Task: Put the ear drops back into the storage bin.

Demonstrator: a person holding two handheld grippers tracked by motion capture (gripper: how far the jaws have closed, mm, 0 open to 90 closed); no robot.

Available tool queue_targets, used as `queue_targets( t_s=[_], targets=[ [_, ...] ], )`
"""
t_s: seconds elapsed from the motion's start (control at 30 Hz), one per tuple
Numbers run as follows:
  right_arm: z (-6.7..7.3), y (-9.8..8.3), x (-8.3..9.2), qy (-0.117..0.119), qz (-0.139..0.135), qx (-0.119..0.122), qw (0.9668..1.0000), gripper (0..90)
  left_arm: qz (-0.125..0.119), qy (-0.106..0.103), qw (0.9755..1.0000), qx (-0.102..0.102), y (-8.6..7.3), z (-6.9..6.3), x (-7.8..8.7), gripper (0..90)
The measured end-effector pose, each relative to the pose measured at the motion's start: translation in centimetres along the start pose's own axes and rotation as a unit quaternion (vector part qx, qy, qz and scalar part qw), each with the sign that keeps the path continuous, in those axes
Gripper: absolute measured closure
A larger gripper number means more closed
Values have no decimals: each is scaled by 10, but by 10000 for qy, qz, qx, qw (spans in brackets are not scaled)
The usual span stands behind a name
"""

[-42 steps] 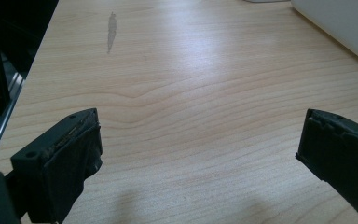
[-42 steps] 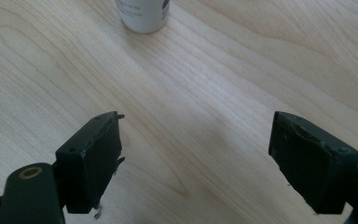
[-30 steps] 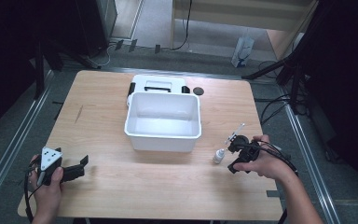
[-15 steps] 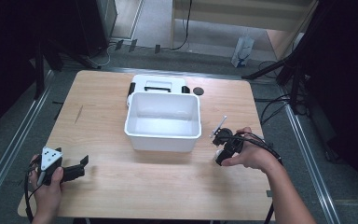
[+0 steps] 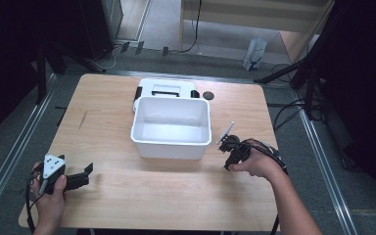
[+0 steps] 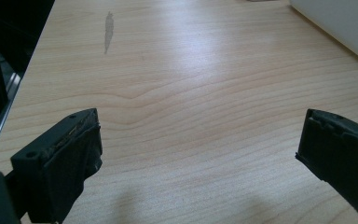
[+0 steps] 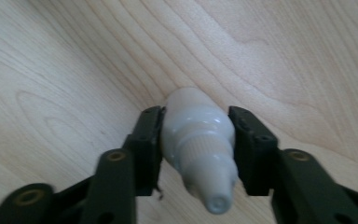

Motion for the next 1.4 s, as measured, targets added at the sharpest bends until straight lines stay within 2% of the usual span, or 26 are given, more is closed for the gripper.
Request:
queue_targets(
  t_s=[0.2, 0.4, 0.67, 0.83, 1.17, 1.4],
  targets=[
    [-3, 0, 8, 98, -32, -10, 9999, 601, 5, 2, 10000, -10, 0, 0, 0, 4],
    [-5, 2, 27, 74, -233, 31, 9997, 601, 7, 12, 10000, -16, 0, 0, 0, 4],
    [-11, 10, 53, 14, -360, 39, 9993, 602, -5, 7, 10000, -3, 0, 0, 0, 4],
    [-13, 20, 76, -17, -444, 88, 9990, 602, -2, 9, 10000, -7, 0, 0, 0, 4],
    [-13, 41, 102, -25, -518, 180, 9985, 602, -4, 5, 10000, -4, 0, 0, 0, 4],
    [-11, 52, 115, -33, -612, 271, 9978, 602, -13, 3, 10000, -5, 0, 0, 0, 4]
  ],
)
Point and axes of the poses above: each handheld gripper's, and its own axes: x roughly backward along the jaws, y roughly out of its top, z roughly to its left, the point moved 1 cm from there along -x, roughly forward along the jaws, and after that the axes turned 3 degrees about -z, right-handed, at the moved point
